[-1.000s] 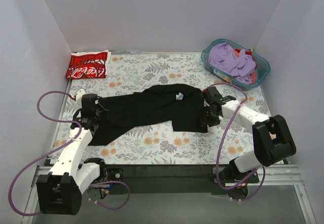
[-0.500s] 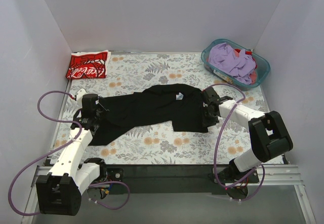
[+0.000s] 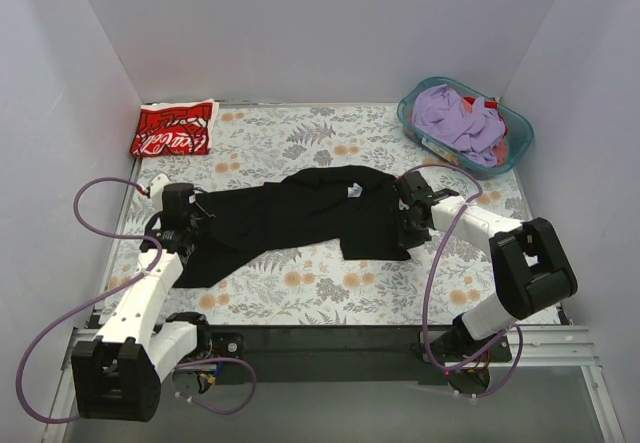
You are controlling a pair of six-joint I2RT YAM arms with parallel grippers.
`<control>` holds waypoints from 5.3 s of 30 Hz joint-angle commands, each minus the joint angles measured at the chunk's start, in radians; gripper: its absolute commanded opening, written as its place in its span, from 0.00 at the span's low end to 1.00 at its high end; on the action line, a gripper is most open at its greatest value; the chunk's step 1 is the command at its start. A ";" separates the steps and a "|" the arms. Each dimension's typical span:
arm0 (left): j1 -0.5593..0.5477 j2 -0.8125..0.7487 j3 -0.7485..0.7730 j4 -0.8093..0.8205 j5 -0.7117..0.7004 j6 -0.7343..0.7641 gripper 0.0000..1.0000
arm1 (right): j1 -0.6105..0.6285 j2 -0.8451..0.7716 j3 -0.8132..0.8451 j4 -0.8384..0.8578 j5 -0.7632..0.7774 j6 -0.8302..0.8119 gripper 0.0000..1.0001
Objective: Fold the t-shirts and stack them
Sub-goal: Flatten the tshirt out, then fold the tshirt
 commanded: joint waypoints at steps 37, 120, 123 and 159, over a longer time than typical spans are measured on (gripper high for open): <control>-0.017 -0.160 1.214 -0.141 0.017 0.083 0.00 | -0.217 -0.622 1.186 0.003 0.085 -0.505 0.01; 0.159 0.539 0.453 -0.010 0.093 0.043 0.00 | -0.240 -0.137 0.282 0.075 -0.272 -0.077 0.01; 0.161 0.531 0.450 -0.015 0.081 0.046 0.00 | -0.238 -0.154 0.279 0.046 -0.278 -0.074 0.01; 0.146 0.585 0.401 0.147 0.230 0.114 0.52 | -0.436 0.137 0.350 0.374 -0.488 0.101 0.56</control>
